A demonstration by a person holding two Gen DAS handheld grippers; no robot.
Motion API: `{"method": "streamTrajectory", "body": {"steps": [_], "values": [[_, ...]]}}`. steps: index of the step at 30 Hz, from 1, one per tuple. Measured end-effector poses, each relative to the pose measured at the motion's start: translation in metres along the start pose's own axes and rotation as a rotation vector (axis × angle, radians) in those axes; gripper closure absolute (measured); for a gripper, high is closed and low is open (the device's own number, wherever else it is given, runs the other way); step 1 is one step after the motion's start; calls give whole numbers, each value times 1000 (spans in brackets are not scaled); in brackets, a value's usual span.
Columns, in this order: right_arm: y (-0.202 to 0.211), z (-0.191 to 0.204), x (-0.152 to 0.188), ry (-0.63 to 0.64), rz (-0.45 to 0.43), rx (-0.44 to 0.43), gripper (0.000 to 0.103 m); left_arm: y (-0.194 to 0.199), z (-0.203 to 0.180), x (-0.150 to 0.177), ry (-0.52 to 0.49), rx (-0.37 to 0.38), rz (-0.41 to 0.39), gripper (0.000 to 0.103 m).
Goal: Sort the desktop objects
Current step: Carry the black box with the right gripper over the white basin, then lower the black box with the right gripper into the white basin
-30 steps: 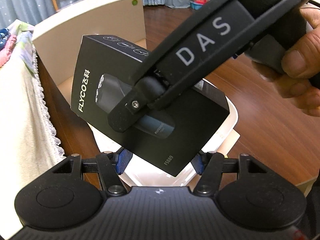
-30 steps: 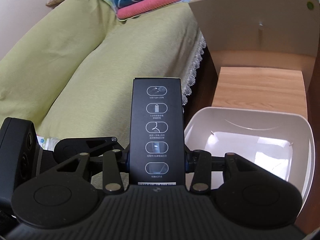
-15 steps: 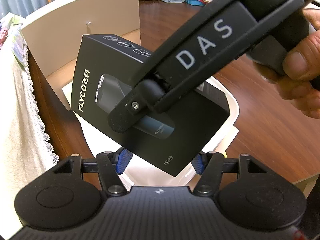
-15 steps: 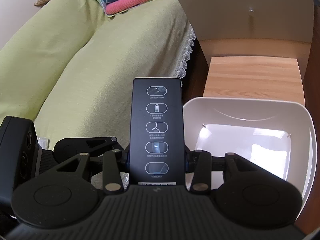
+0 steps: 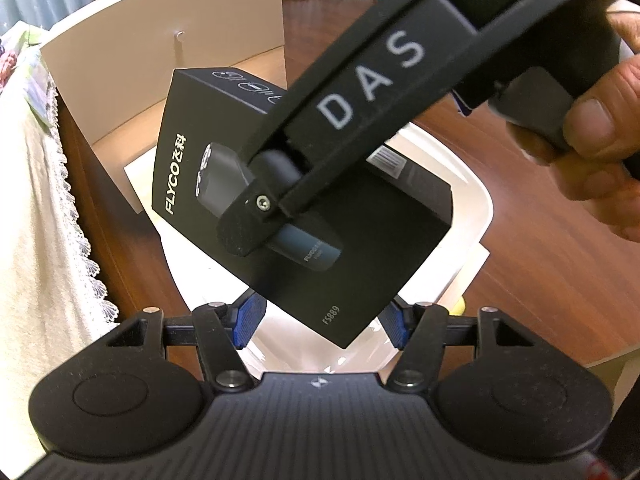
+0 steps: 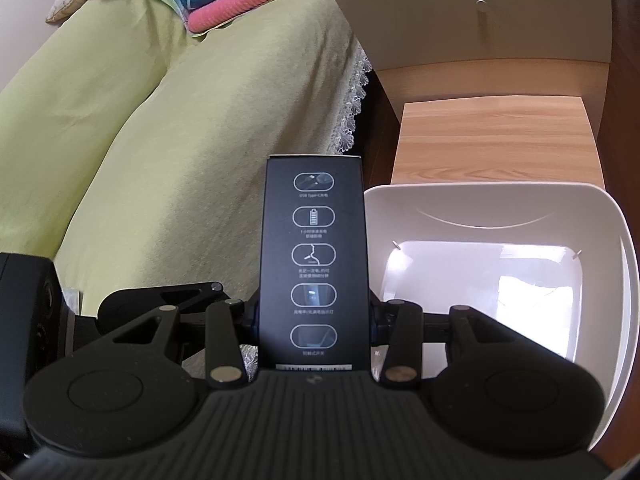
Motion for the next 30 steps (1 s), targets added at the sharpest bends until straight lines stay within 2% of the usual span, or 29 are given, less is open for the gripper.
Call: {"method": "streamTrajectory", "body": {"steps": [14, 18, 20, 22, 26, 30], "values": [[-4, -28, -8, -34, -38, 94, 63, -12, 19, 16, -10, -100, 36, 40], [-13, -40, -5, -41, -20, 130, 63, -11, 26, 7, -4, -115, 33, 41], [-18, -45, -2, -48, -9, 146, 63, 1, 28, -14, -26, -117, 35, 41], [-23, -50, 1, -58, -1, 156, 63, 5, 24, -8, -63, -121, 47, 41], [-31, -57, 7, -71, 12, 165, 64, -3, 20, -15, -141, -163, 64, 41], [-41, -64, 10, -78, 25, 172, 64, -4, 21, -8, -126, -196, 77, 41]]}}
Point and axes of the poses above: each gripper's, at about its wrist camera, not at the fingertips, and y roughly against the way its jaws point, z to its left, x to its underside, the point moved 8 cm from there along -y, roughly the way its jaws point, and after that the axes turned 10 degrees about -x, right-handed, at the moved point
